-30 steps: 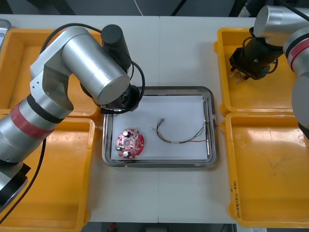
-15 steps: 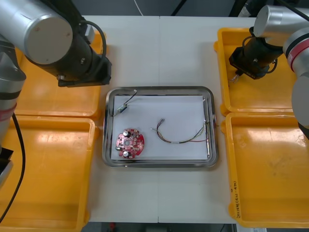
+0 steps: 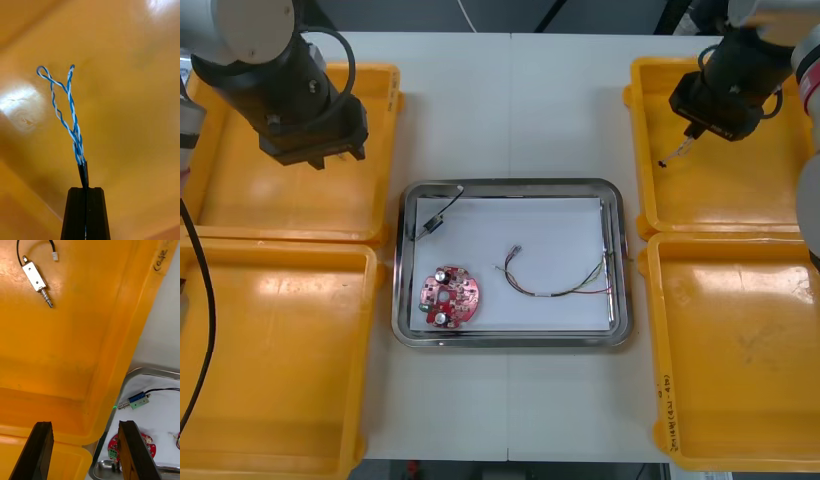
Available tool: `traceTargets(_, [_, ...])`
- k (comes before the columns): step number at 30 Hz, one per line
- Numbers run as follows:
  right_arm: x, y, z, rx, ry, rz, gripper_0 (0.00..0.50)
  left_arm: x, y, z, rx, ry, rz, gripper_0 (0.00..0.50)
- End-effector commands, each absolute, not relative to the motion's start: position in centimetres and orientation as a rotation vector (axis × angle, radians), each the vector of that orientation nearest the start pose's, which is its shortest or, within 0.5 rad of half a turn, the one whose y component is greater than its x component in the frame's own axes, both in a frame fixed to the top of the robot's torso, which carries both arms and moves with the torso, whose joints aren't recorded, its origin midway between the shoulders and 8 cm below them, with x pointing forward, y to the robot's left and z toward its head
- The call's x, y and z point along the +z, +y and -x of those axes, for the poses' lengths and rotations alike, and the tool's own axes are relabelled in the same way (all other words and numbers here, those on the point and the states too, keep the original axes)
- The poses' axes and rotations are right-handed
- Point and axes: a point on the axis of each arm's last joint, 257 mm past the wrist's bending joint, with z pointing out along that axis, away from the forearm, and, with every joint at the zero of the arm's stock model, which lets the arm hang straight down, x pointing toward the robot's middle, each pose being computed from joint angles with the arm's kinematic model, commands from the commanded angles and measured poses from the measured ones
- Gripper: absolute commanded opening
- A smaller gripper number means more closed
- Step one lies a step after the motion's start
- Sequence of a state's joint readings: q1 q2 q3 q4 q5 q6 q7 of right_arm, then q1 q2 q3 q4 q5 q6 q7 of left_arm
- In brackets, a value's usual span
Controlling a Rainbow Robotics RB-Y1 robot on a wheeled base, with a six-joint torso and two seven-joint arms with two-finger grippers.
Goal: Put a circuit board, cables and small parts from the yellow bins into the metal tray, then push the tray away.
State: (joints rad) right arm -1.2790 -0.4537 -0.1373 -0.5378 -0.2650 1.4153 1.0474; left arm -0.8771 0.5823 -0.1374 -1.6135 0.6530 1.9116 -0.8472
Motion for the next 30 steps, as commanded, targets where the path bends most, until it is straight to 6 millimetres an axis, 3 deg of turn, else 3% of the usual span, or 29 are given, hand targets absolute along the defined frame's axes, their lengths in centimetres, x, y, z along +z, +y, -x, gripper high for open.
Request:
traceTargets(1, [-9.5,-32.6,-63.4,0.086,2.536,-0.776,0.000,-7.1,25.3,-53.8,-0.133,2.610,0.509,0.500])
traceTargets(7, [-6.3,-33.6,-60.8,0.052,2.576,-0.761,0.000,-7.6,27.6,-55.0,-0.111,2.650,0.619,0.500])
traceTargets(15, [-4.6,-34.8,-56.9,0.014,2.621,-0.716,0.000,-8.0,28.9,-57.0,-0.151,2.635,0.673,0.500])
traceTargets(20, [-3.4,-35.4,-56.6,0.004,2.555,-0.646,0.000,-8.3,29.3,-58.7,-0.185,2.600,0.688,0.500])
traceTargets(25, [-2.4,-34.3,-56.2,0.052,2.509,-0.525,0.000,-9.1,30.2,-60.2,-0.199,2.561,0.699,0.500])
traceTargets(30, [-2.2,-31.4,-55.1,0.120,2.472,-0.347,0.000,-10.2,31.0,-61.8,-0.197,2.523,0.698,0.500])
